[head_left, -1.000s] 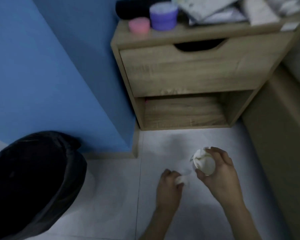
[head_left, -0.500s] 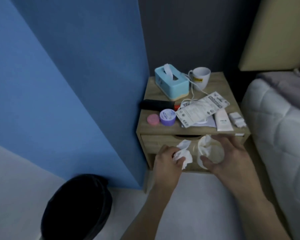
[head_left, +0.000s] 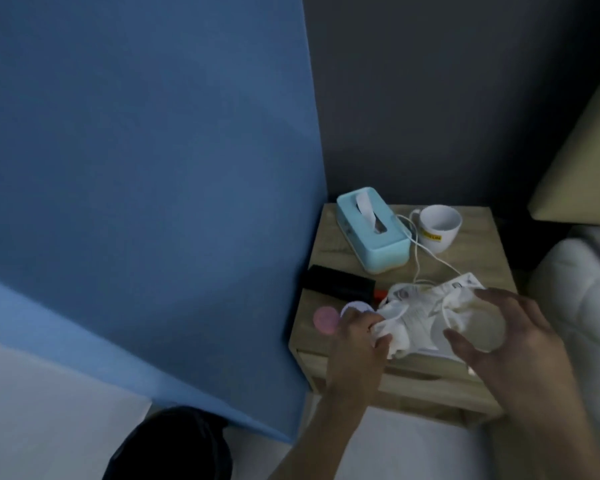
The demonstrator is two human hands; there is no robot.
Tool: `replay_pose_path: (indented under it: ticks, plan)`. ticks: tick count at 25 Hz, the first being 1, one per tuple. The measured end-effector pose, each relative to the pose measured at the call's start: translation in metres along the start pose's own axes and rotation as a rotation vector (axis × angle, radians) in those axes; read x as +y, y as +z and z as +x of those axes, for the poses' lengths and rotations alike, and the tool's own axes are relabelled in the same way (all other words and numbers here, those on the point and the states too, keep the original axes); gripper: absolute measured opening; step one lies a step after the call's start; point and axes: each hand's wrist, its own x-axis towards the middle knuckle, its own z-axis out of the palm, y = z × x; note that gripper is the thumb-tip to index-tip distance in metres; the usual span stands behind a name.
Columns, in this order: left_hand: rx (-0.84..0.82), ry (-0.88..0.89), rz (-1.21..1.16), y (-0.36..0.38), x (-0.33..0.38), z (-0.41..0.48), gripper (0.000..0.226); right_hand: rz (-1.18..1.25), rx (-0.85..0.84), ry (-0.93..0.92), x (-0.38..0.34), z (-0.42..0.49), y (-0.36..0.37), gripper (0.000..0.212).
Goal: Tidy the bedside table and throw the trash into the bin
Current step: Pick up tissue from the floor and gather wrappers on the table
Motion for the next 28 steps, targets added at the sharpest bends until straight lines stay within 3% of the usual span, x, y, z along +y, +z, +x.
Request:
replay_pose_path:
  ticks: [8,14,28]
  plan:
    - [-0.075,0.024,-0.009,0.049,0.06,0.104,0.034,-0.062,-0.018,0.034,0.05,0.109,-0.011,0.062]
    - [-0.205,0.029,0.003,0.118,0.095,0.151,0.03,-0.095,-0.09,0.012,0.113,0.171,0.006,0.068]
    - [-0.22,-0.091,0.127,0.176,0.063,0.188,0.027,-0.04,-0.253,0.024,0.149,0.203,0.062,0.07]
